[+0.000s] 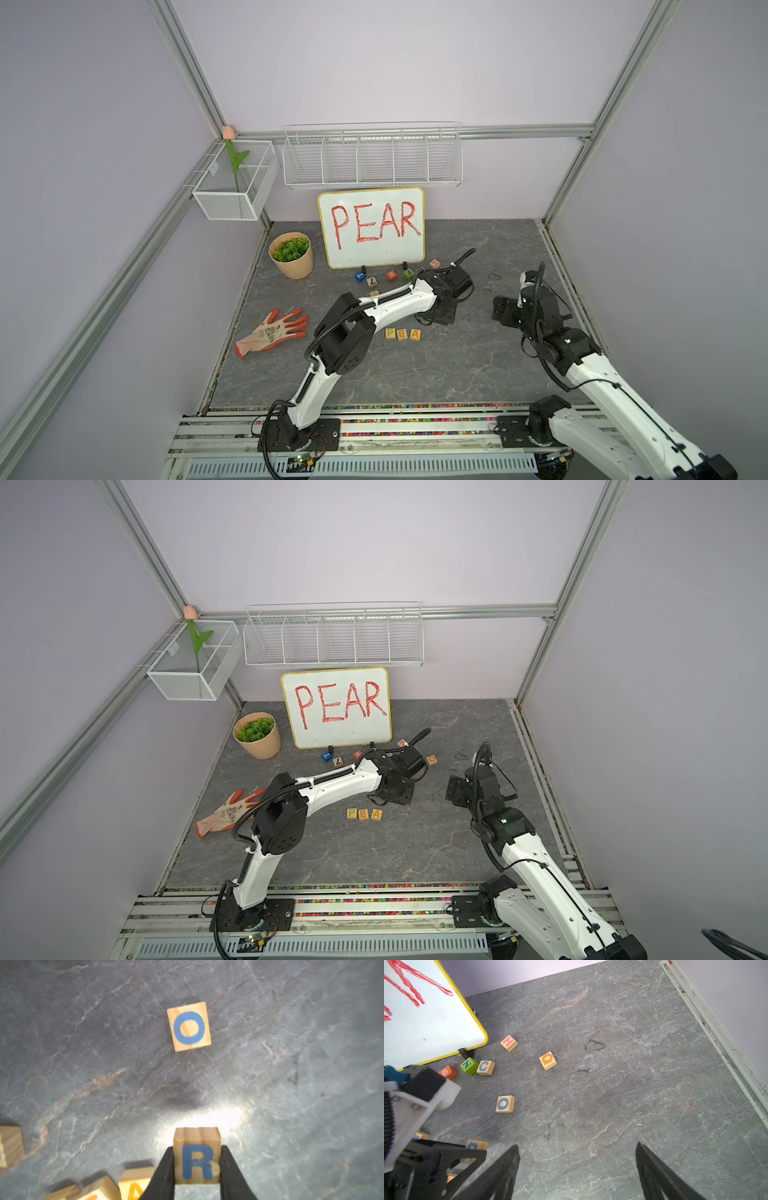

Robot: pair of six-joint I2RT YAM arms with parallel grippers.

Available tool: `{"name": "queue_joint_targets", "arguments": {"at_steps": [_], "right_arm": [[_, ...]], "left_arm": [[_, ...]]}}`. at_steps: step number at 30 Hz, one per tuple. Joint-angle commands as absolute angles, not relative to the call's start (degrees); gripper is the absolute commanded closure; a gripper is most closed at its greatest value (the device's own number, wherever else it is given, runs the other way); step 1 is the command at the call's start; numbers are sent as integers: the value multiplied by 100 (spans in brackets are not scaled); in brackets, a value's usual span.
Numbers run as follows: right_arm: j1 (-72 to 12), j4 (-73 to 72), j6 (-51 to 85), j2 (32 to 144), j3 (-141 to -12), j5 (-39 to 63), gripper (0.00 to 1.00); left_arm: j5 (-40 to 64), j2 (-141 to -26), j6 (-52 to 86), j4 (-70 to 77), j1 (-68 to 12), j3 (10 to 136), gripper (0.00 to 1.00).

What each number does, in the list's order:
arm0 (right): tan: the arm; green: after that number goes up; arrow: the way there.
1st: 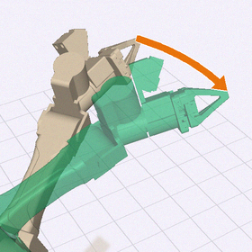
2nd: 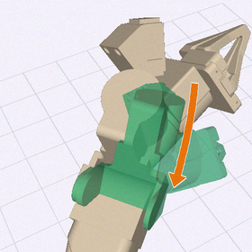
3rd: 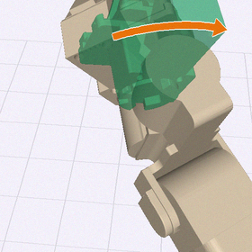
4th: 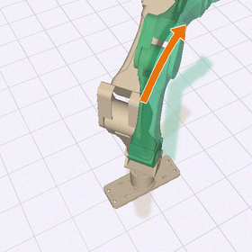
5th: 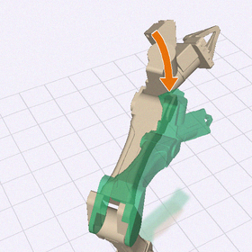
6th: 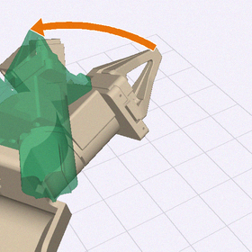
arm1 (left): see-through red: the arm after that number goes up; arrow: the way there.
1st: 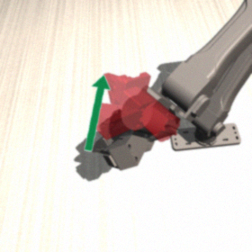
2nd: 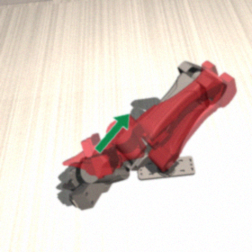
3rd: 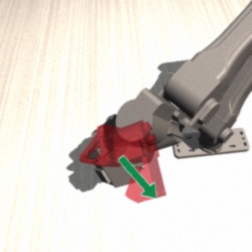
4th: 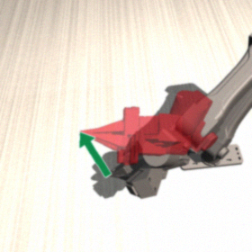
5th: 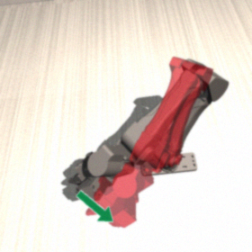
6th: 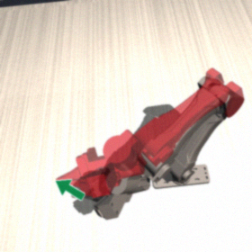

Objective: Spell the uppercase word “pear” with letter blocks
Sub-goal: Place the letter block at the center of the board.

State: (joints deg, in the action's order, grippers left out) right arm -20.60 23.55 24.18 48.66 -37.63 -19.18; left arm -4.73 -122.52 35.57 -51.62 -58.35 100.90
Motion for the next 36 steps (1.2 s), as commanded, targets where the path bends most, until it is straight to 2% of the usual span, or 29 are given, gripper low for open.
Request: {"name": "queue_joint_targets", "arguments": {"at_steps": [1,13,36], "right_arm": [[-2028,2175,2373,4886,-3647,-1754,11],[-2021,2162,2391,4866,-3621,-1626,11],[-2021,2186,2382,4895,-3674,-1679,11]], "left_arm": [[-233,-12113,3921,-5011,-5895,9696,72],[-105,-11931,4262,-4787,-5941,9023,73],[-395,-11815,4632,-4836,-5871,8580,74]]}}
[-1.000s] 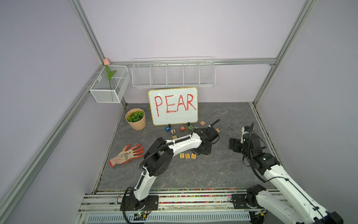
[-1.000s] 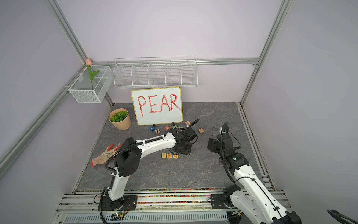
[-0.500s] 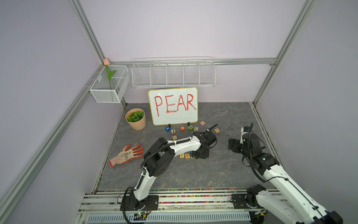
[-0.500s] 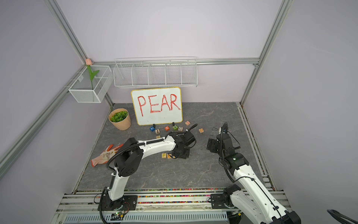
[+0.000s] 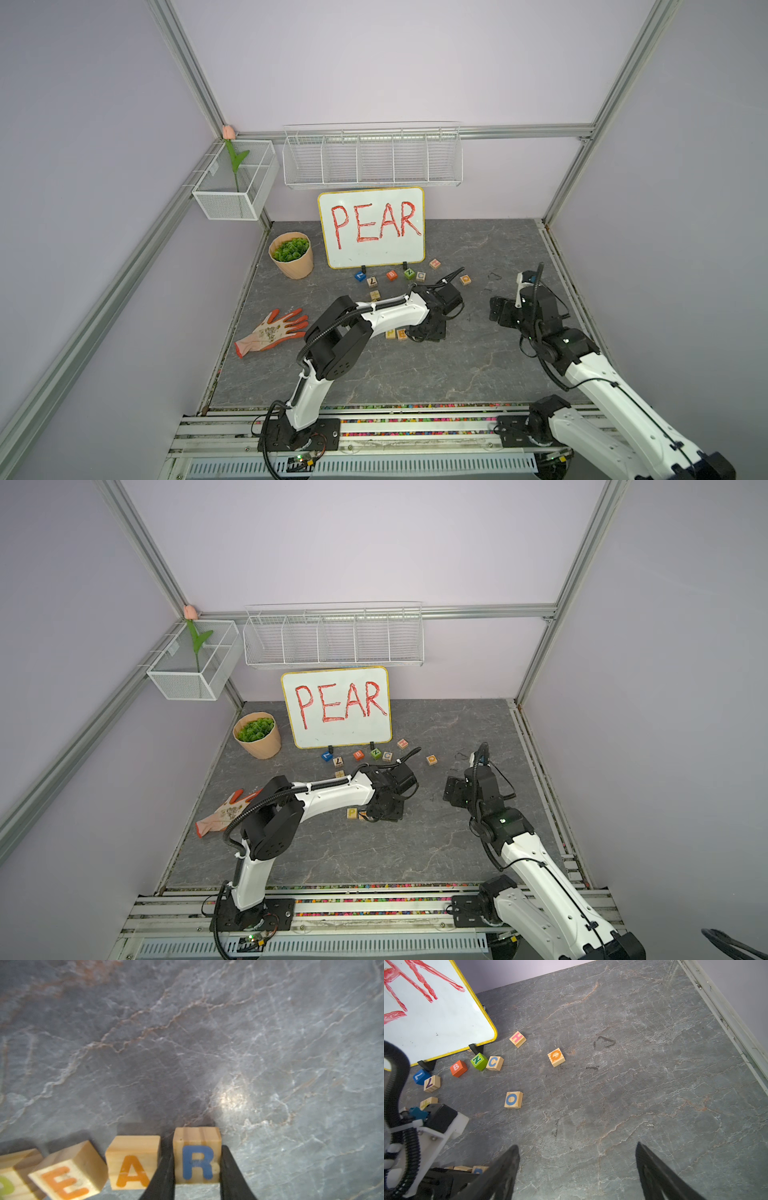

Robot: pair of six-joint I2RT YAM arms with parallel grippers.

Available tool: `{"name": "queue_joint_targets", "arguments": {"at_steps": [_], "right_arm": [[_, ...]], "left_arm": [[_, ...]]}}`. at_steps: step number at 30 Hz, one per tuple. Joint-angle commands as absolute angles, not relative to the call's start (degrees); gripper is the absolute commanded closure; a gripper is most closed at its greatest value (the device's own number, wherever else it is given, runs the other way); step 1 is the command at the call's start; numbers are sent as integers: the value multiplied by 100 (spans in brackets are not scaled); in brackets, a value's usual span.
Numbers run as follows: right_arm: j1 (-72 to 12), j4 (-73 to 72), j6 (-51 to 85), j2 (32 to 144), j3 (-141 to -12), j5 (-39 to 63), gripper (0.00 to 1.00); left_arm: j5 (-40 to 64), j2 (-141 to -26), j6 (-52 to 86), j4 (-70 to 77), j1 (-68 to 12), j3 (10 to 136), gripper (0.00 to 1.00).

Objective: Spell the uppercase word “pear” with letter blocks
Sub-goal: Place the letter block at the center of the board, then adjust the letter block at the center of the board.

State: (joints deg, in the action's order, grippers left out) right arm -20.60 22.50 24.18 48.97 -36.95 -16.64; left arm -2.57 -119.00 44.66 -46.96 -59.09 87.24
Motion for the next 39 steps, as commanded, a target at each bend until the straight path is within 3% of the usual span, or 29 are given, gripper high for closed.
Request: {"name": "queue_joint_targets", "arguments": {"at_steps": [1,8,18,34,39], "right_arm": [[-2017,2181,2382,4894,-3665,-1678,11],[-2021,2199,2382,4886,-3657,-1676,11],[-2021,2197,2381,4948,-3707,-1670,11],[-2019,2191,2391,5001,-3719,-1675,11],[-2021,2174,2434,5069,-3768,-1668,11]], "left_arm": [[-387,-11803,4658,-4820,-5850,8551,74],[-386,-11742,4694,-4755,-5821,8453,72],[-384,-11782,4546,-4736,-5871,8618,58],[-829,-11511,4441,-4683,-6020,8638,54],[-1107,-11221,4383,-4529,-6073,8484,48]]}}
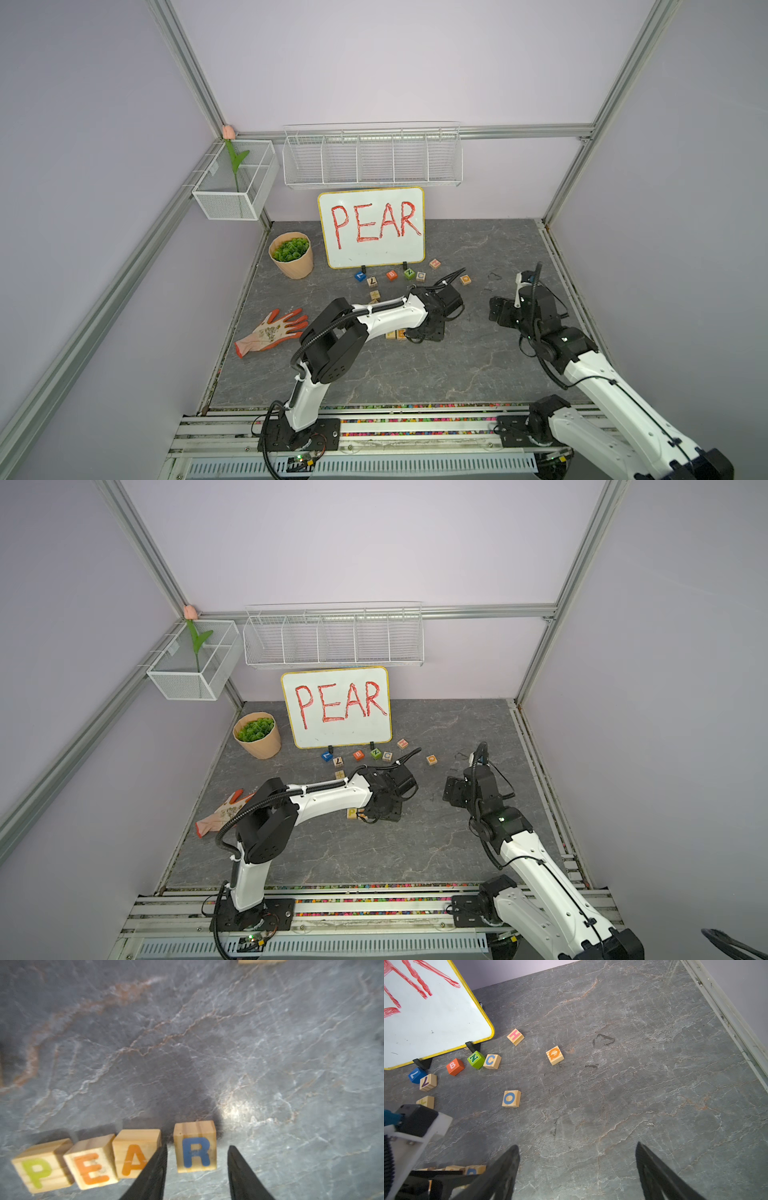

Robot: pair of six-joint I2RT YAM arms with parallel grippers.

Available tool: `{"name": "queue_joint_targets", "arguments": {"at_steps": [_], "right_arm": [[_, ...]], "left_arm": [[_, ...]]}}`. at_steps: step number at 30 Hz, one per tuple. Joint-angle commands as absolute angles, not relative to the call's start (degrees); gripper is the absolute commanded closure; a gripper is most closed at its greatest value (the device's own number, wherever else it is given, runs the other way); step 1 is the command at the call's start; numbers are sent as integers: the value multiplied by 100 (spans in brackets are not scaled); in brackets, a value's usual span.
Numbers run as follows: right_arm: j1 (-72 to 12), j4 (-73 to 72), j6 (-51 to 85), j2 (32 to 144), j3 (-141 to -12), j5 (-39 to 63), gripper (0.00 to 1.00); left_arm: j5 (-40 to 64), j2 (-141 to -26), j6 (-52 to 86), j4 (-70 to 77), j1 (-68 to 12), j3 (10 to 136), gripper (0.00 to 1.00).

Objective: Spell the uppercase word “pear” with letter blocks
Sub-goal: Adjust the letter block at the center of the board, then reset both arms

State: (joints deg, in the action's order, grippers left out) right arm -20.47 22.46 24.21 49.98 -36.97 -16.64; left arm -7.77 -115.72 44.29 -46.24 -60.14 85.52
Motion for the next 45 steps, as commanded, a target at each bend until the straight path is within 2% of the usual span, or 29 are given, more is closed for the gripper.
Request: {"name": "queue_joint_targets", "arguments": {"at_steps": [1,9,16,23,28,34,38,42,45], "right_arm": [[-2021,2169,2442,5092,-3783,-1657,11],[-2019,2170,2461,5233,-3897,-1763,11],[-1987,2094,2225,5451,-4163,-2367,11],[-1957,2120,2188,5884,-4418,-3339,11],[-1876,1870,1978,5898,-4386,-4270,11],[-1777,661,1025,6136,-3769,-4473,11],[-1724,34,886,6270,-3409,-4443,11],[-1649,-1450,640,6450,-2655,-4784,11],[-1525,-2511,590,6687,-2163,-4682,11]], "left_arm": [[-1169,-11182,4360,-4486,-6082,8456,47],[-1641,-10794,4300,-4318,-6092,8241,38],[-2930,-9340,3448,-3421,-5923,7538,19],[-2716,-7497,2094,-1204,-4751,5740,9],[-2880,-6795,1344,267,-3572,4795,1],[-2244,-6622,1059,1283,-2008,3753,1],[-2701,-6252,503,3124,-1653,2382,1],[-2942,-6082,346,3012,-1276,2081,1],[-2978,-6291,355,3692,-1079,1774,1]]}}
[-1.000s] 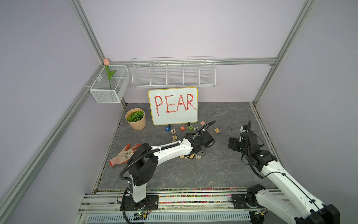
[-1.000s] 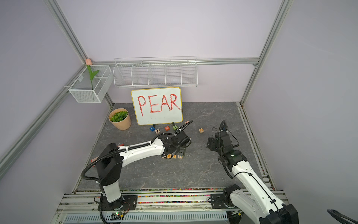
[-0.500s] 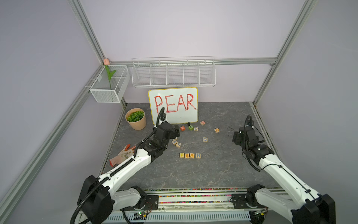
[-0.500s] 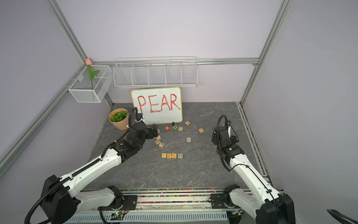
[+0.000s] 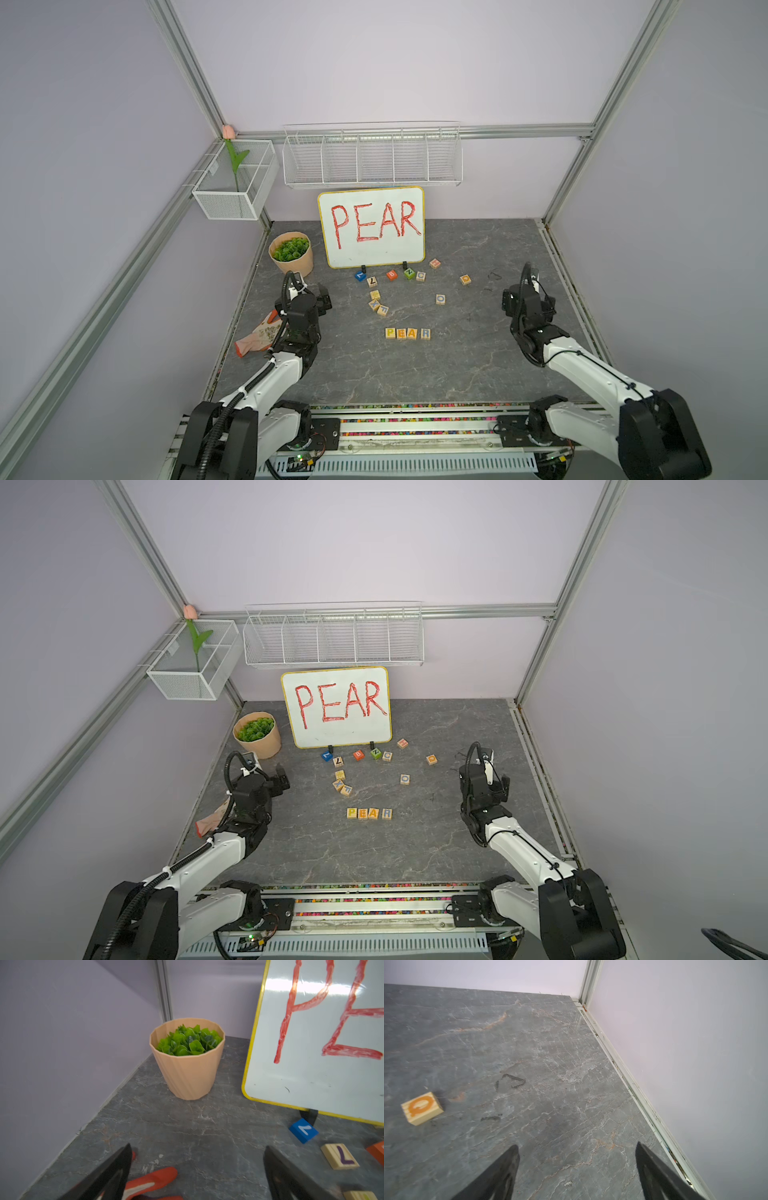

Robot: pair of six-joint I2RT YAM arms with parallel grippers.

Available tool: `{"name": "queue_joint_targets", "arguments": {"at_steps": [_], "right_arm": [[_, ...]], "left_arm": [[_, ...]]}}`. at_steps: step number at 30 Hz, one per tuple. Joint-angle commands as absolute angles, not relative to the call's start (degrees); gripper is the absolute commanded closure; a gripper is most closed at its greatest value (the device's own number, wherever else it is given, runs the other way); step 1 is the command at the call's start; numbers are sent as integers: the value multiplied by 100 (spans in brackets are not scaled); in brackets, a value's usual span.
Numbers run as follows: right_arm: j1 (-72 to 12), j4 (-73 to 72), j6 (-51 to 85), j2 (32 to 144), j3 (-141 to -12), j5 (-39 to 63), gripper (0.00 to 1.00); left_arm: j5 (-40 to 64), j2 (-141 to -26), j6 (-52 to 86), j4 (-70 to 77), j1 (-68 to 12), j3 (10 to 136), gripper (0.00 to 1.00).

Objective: Spell the uppercase word “pear” with letter blocks
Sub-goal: Reset both arms

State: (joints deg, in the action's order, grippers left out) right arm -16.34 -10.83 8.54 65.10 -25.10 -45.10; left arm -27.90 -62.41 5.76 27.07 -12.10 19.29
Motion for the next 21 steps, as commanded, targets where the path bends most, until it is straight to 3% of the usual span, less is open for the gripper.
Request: {"name": "queue_joint_targets", "arguments": {"at_steps": [1,5,13,16,21], "right_arm": [[-1471,-2795,566,6849,-2081,-4574,11],[-1405,-3145,374,7425,-2230,-4396,11],[-956,-5254,-340,8663,-2222,-3821,11],[-796,-4693,-173,8557,-2355,-3210,11],[-396,-4433,-56,8586,-2449,-2244,11]], "left_arm": [[-2874,-6453,413,4131,-958,1613,1],[-2720,-7304,357,4993,-717,1459,1],[-2313,-9025,153,6411,-572,1722,1],[-2201,-8601,349,5426,-526,1880,1],[-1988,-8872,321,5252,-397,2189,0]]}}
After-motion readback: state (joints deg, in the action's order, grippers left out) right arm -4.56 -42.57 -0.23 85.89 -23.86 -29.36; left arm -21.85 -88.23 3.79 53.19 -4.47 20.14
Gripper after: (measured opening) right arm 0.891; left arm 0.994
